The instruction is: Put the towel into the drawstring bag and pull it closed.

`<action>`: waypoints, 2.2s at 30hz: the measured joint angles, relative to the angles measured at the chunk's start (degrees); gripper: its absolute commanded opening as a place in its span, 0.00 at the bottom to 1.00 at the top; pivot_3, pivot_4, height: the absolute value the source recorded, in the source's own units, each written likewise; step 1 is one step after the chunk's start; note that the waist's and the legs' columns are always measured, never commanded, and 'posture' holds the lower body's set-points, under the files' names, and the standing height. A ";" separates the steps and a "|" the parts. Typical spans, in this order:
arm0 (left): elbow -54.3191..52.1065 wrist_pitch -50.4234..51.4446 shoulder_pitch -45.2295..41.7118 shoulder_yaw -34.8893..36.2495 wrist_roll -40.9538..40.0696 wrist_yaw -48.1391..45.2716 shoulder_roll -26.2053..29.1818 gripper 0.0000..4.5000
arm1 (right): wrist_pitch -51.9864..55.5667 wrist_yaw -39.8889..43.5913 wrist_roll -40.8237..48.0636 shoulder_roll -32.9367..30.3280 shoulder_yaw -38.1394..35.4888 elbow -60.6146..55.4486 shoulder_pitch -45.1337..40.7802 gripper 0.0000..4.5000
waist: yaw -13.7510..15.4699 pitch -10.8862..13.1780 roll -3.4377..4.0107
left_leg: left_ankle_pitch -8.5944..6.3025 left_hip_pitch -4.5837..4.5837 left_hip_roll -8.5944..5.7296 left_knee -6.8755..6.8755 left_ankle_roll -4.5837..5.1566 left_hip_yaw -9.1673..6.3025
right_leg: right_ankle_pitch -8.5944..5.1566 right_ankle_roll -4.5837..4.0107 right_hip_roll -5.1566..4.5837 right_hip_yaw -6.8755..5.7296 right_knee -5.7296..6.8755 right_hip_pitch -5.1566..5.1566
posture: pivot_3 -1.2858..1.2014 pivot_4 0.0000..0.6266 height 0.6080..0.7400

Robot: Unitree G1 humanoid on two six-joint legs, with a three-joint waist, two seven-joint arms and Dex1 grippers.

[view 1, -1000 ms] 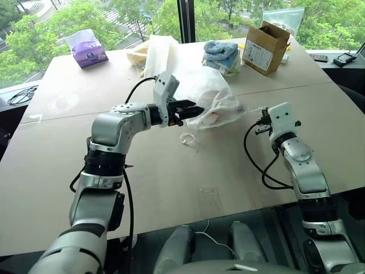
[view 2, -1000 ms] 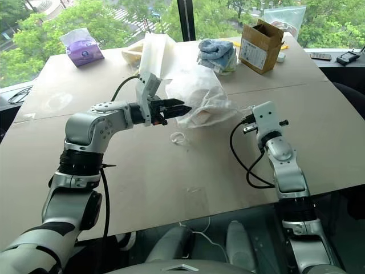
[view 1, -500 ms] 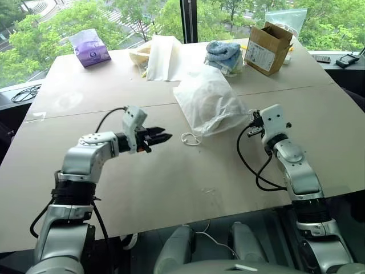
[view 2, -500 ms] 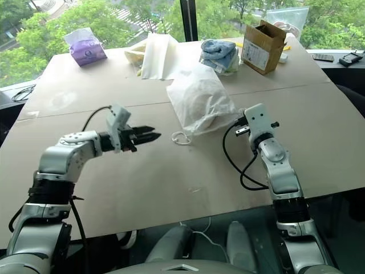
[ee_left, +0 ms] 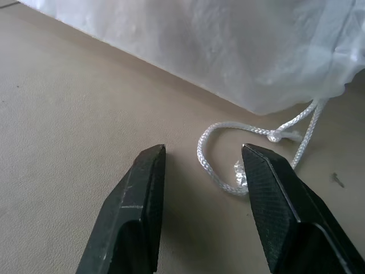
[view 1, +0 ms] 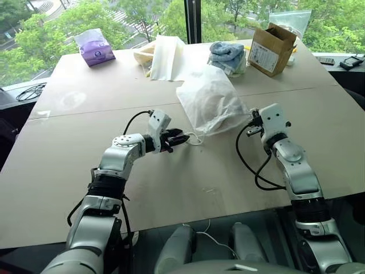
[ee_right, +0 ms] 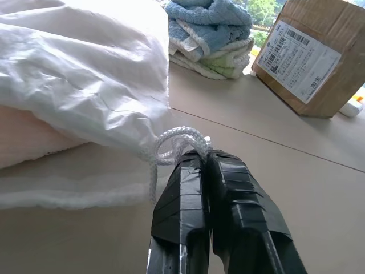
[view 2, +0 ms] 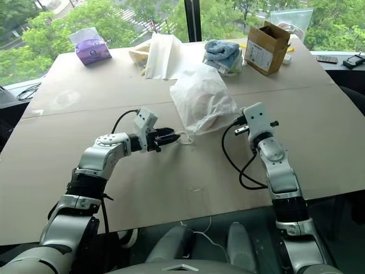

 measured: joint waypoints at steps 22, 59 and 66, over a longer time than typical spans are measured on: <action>-7.76 -5.96 6.54 -1.59 9.49 14.55 -3.90 0.01 | 1.01 0.06 -1.16 0.19 0.48 -1.46 1.32 0.00 | -0.46 -0.10 0.12 | -0.02 0.90 0.05 -0.21 0.04 0.04 | -0.01 0.01 0.03 0.07 -0.12 0.85 | 0.52 0.24 1.00; 4.39 -24.08 2.54 -1.93 6.00 -2.68 -3.65 0.62 | 1.03 -6.89 -1.09 2.54 -3.65 0.39 -0.13 0.00 | -0.51 0.03 0.04 | 0.00 -0.07 0.02 -0.18 0.01 0.08 | 0.00 0.00 0.01 0.09 -0.08 -0.11 | 0.52 0.24 1.00; 4.48 -24.47 2.30 -2.01 7.31 -2.17 -4.50 0.62 | 1.17 -7.21 -1.19 2.49 -3.76 0.13 0.43 0.00 | -0.57 0.03 0.04 | 0.00 -0.06 0.02 -0.18 0.01 0.09 | 0.00 0.00 0.01 0.10 -0.06 -0.12 | 0.52 0.24 1.00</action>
